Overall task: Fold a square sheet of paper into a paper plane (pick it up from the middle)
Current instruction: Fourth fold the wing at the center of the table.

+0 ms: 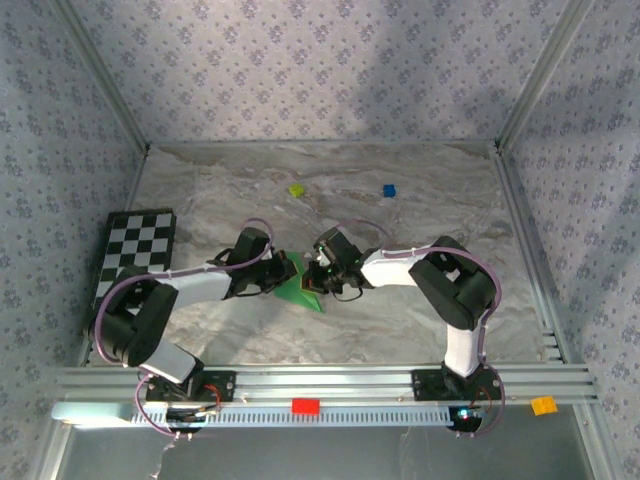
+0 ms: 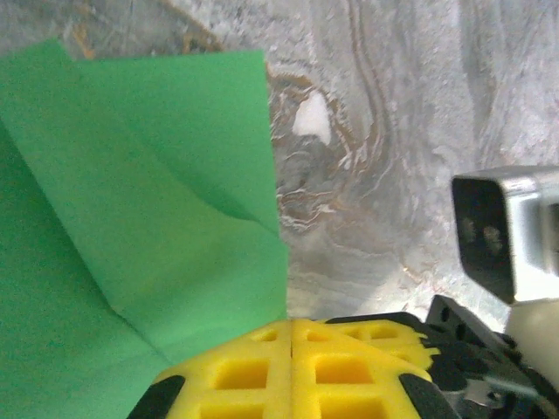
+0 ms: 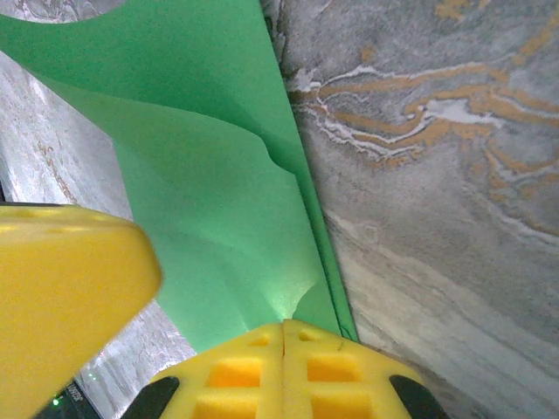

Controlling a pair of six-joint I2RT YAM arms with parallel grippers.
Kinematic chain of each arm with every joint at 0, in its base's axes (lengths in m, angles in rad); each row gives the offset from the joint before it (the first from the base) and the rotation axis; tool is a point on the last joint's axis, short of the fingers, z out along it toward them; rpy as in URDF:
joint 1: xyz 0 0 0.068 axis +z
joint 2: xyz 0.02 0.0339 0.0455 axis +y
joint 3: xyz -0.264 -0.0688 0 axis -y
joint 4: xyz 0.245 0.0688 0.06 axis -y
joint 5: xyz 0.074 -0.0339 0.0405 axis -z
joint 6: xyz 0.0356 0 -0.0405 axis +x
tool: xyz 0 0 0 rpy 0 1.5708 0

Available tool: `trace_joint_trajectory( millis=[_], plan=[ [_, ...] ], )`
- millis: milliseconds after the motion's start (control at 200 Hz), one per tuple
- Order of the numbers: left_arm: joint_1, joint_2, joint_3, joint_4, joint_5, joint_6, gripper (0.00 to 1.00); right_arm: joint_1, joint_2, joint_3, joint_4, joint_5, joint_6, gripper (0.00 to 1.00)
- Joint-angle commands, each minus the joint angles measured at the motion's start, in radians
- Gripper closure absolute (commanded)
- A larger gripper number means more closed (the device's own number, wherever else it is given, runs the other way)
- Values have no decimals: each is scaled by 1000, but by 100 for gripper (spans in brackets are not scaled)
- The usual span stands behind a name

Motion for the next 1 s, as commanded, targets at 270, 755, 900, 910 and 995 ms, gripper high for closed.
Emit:
trace_joint_trajectory(
  millis=[270, 755, 900, 910, 995],
  plan=[
    [40, 111, 53, -130, -47, 71, 100, -9, 20, -37, -148, 49, -40, 99],
    [229, 187, 129, -188, -14, 174, 100, -6, 12, -44, -177, 55, -64, 100],
    [275, 209, 152, -200, 6, 194, 100, -5, 10, -41, -181, 50, -69, 100],
    [278, 210, 153, -202, 7, 194, 100, -5, 11, -41, -180, 52, -70, 100],
    [299, 216, 169, -212, 12, 207, 100, -5, 11, -40, -182, 49, -71, 100]
  ],
)
